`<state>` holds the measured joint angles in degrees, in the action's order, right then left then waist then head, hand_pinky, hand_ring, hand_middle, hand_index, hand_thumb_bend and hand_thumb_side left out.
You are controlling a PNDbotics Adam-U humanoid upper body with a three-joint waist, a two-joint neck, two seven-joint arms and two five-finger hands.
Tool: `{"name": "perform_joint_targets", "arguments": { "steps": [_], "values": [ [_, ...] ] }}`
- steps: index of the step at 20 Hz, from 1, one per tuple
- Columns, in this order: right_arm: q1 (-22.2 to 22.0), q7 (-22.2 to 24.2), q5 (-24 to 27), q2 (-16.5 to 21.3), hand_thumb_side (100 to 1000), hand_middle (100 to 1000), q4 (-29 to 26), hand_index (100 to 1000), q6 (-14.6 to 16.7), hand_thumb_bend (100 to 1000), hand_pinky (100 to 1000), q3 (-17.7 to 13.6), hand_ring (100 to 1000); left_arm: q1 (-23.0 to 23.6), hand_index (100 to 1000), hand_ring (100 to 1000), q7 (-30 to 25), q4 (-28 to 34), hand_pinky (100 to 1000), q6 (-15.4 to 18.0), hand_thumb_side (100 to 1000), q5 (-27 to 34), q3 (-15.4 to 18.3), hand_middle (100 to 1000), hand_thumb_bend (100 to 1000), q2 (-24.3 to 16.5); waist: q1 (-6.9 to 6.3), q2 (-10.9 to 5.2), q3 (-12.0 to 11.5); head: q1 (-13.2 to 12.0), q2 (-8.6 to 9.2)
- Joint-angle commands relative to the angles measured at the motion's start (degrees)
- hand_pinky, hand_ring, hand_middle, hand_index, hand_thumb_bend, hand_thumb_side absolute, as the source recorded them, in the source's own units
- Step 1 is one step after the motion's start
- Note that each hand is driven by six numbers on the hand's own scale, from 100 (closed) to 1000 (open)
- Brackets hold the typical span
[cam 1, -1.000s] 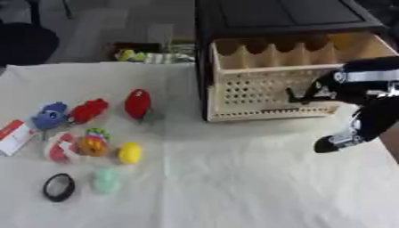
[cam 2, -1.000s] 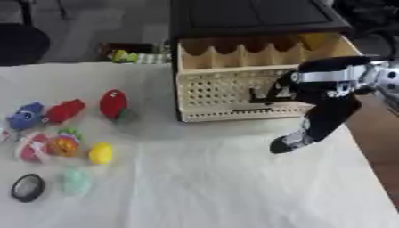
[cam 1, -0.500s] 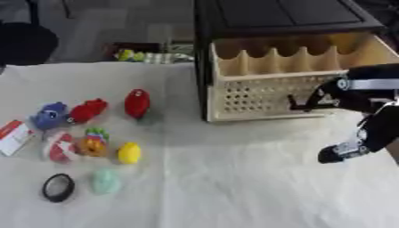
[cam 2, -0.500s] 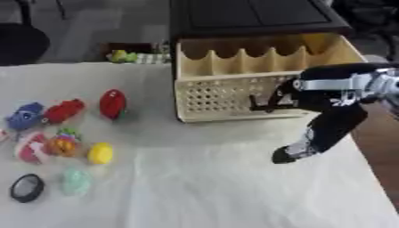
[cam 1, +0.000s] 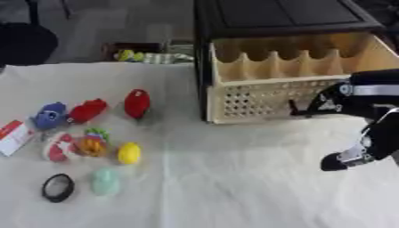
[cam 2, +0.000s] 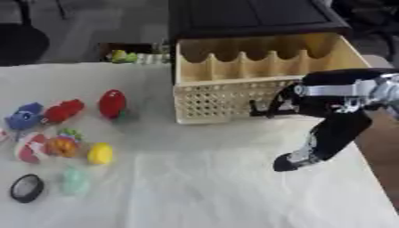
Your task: Pick up objects from table and place into drawer.
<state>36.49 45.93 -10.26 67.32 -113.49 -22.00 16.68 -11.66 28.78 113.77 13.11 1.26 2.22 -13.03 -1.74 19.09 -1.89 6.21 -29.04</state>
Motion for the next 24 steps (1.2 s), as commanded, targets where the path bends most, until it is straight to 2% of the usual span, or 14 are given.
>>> {"name": "perform_joint_targets", "arguments": {
  "steps": [1, 21, 24],
  "values": [
    [0.0, 0.5, 0.9, 2.3, 454, 100, -1.1, 811, -0.2, 622, 100, -0.9, 100, -0.6, 734, 464, -0.2, 0.8, 408, 0.1, 925, 0.2, 0.0, 509, 100, -0.4, 0.11, -0.94, 0.0, 0.0, 0.82],
    [-2.9, -0.3, 2.7, 3.5, 459, 100, -1.1, 807, 2.8, 622, 100, -1.9, 100, -0.8, 733, 465, -0.3, 0.8, 410, 0.1, 926, 0.4, -0.1, 509, 100, -0.4, 0.12, -0.94, 0.0, -0.1, 0.66],
    [-2.8, -0.7, 2.4, 3.4, 488, 100, -1.1, 814, 2.8, 616, 100, -2.0, 100, -0.7, 733, 465, -0.3, 0.8, 410, 0.0, 927, 0.4, -0.1, 509, 100, -0.3, 0.16, -0.93, 0.0, -0.1, 0.6]
  ]
}}
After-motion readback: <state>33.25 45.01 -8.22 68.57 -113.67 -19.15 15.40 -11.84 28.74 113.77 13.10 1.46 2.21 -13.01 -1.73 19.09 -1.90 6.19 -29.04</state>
